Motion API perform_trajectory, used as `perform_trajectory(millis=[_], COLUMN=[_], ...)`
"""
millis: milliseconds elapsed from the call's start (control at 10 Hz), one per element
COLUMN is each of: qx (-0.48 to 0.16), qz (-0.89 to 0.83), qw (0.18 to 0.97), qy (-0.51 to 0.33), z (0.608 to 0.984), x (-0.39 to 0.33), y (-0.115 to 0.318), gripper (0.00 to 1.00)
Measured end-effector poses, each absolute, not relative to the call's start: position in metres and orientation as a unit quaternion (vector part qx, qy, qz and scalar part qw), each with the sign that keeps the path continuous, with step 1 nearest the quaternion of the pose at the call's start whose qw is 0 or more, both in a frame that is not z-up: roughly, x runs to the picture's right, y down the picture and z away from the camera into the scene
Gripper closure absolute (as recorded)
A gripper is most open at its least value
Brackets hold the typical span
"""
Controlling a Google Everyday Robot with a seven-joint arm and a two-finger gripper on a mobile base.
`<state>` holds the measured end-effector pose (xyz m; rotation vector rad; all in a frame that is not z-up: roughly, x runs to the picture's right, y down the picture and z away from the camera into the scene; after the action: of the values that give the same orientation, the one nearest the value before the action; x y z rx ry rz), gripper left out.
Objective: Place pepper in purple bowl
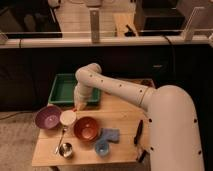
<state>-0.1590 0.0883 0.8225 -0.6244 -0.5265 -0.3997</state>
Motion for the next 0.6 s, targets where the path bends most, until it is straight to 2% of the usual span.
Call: perform_trajectory(millis=[200,600], qx=[-0.29,-0.263], qz=[-0.191,-0.202], qw=[0.906,0.914], qy=[-0.243,-0.235], z=[0.809,0.777], x=[-0.155,-0.162], y=[0.072,0.039], gripper=[1.0,1.0])
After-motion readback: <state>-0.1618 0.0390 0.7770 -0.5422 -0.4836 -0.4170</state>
